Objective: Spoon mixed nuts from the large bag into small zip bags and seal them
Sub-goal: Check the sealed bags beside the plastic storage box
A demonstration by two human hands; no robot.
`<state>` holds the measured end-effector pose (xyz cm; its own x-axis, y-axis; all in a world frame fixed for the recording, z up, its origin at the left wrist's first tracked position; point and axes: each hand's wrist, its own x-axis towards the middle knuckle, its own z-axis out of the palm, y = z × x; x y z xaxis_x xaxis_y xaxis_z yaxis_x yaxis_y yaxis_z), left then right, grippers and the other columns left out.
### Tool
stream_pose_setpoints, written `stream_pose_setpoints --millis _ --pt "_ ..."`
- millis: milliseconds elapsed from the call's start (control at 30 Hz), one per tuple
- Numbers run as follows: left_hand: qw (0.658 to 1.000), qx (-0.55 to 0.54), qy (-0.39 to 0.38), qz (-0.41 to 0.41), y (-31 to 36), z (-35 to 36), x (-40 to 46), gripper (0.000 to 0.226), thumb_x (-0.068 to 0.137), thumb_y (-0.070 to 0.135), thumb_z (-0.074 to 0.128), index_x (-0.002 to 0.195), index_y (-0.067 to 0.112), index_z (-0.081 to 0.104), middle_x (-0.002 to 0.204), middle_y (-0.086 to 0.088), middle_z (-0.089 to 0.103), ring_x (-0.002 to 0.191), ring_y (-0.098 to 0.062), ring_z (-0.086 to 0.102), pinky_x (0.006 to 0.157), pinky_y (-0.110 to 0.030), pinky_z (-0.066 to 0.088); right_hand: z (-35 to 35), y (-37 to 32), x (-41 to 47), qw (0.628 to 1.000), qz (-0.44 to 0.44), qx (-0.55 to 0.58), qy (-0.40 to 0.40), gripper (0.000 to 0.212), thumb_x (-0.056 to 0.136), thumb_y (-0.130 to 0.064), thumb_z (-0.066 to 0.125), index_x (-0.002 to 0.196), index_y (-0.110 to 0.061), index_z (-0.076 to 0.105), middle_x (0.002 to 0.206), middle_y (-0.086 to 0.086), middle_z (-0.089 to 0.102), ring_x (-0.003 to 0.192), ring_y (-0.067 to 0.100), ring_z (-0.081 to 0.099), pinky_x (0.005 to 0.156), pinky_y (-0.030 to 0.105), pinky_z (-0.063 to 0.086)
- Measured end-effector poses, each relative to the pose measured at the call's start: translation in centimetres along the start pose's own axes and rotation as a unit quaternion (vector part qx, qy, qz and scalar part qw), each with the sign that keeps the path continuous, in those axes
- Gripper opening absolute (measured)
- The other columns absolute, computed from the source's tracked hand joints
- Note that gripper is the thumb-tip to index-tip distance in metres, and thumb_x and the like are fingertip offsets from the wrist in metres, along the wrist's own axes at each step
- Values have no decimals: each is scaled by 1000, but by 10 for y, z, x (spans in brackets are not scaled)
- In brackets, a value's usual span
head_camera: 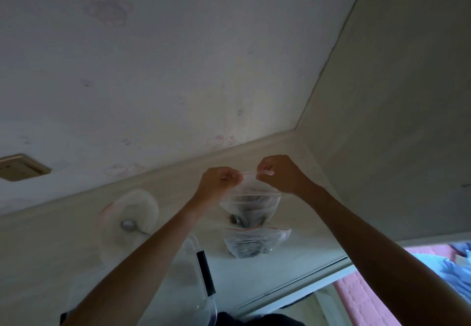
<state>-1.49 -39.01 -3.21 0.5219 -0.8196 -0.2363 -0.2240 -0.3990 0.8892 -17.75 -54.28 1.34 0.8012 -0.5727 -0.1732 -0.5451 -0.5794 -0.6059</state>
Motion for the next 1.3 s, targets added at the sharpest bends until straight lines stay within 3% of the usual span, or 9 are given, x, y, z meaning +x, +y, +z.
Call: stream_pose_setpoints --millis 100,267,467,700,800,1067,1200,1300 --pt "1000 -5 9 25 0 -1 -5 14 84 16 85 83 28 79 70 19 76 70 7 72 68 -6 49 2 -12 3 999 -28 -29 -23 18 88 -22 78 103 -11 77 104 5 75 96 19 69 88 34 54" --pt "999 -9 12 51 0 -6 -10 14 84 16 86 85 28 80 76 18 78 74 2 74 70 -7 52 7 -25 5 996 -61 -41 -48 15 94 -25 72 103 -13 76 104 2 74 96 15 67 89 31 53" --pt "997 20 28 69 -7 -16 -11 7 86 15 84 93 15 82 82 11 78 74 2 73 72 -10 54 7 -28 3 995 -56 -51 -68 14 99 -21 63 105 -13 72 108 2 72 101 19 66 94 39 53" --pt "993 52 31 101 -1 -17 -7 3 90 16 81 92 17 79 84 17 75 79 9 70 73 -4 49 14 -38 8 994 -70 -63 -62 18 96 -27 68 109 -14 69 109 1 69 98 16 64 87 30 50" --pt "993 52 30 103 0 -16 -8 5 91 19 80 90 23 77 85 18 76 82 6 72 73 -6 51 18 -40 12 993 -74 -78 -54 18 99 -30 62 106 -15 70 109 -1 68 96 13 60 83 25 44" --pt "989 105 -1 103 -1 -21 -8 13 96 24 73 91 36 70 92 22 74 94 5 70 87 -23 54 19 -44 14 989 -100 -79 -69 24 103 -31 59 106 -13 74 107 0 71 96 15 64 87 29 50" --pt "988 101 -5 119 -1 -25 -5 17 94 16 76 92 33 74 83 31 73 88 10 70 81 -7 48 20 -43 16 989 -103 -83 -67 31 104 -38 56 109 -13 74 106 -1 70 88 9 58 77 22 40" --pt "988 100 -4 119 0 -25 -4 20 94 19 76 89 37 72 82 33 72 86 7 71 80 -5 48 18 -41 15 984 -120 -110 -69 28 105 -34 54 111 -13 73 108 -2 70 93 13 63 80 24 43"
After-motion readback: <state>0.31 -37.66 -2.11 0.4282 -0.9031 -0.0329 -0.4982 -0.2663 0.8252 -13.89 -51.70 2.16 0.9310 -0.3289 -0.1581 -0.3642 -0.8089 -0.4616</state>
